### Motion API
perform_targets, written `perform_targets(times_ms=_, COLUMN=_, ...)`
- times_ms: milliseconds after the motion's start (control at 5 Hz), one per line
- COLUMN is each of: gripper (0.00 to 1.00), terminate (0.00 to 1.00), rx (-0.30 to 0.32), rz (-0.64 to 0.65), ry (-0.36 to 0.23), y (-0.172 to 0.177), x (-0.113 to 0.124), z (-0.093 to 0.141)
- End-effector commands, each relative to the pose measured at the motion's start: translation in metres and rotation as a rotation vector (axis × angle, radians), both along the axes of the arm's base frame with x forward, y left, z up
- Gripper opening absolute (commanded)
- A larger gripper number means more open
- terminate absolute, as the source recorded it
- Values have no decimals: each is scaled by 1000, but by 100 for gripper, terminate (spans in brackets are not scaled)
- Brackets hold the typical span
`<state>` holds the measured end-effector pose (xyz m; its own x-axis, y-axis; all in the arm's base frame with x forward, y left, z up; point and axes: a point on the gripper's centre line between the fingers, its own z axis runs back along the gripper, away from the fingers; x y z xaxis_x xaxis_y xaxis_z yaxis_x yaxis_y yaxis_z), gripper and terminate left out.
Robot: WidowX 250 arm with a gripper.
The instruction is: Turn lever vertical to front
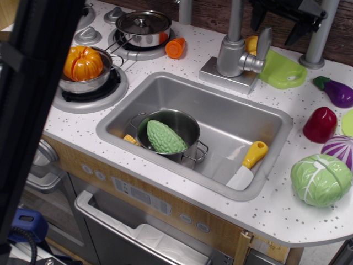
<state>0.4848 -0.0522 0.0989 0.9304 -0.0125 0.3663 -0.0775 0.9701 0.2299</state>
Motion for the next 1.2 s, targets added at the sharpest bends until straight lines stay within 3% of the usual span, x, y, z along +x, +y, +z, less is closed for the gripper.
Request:
perform_targets(times_ms=0, gripper=100, terminate=0, rx=-22, rz=-16, ry=-94, y=9, x=17, z=20)
perform_targets(times_ms=400, gripper=100, terminate=0, rx=-1, rz=-11, ry=-102, y=16, x=19, z=12)
perform_targets(times_ms=600, gripper=0, terminate=0, rx=-6, rz=10, ry=-90, y=11, x=16, z=14)
perform_targets(times_ms=800, gripper=0, terminate=0, rx=-14, rz=30, ry=-73, y=4, x=8, z=17)
perform_targets(times_ms=1000, gripper=0, terminate=0, rx=-59, rz=38, ry=-39, y=-1, x=-4, z=15)
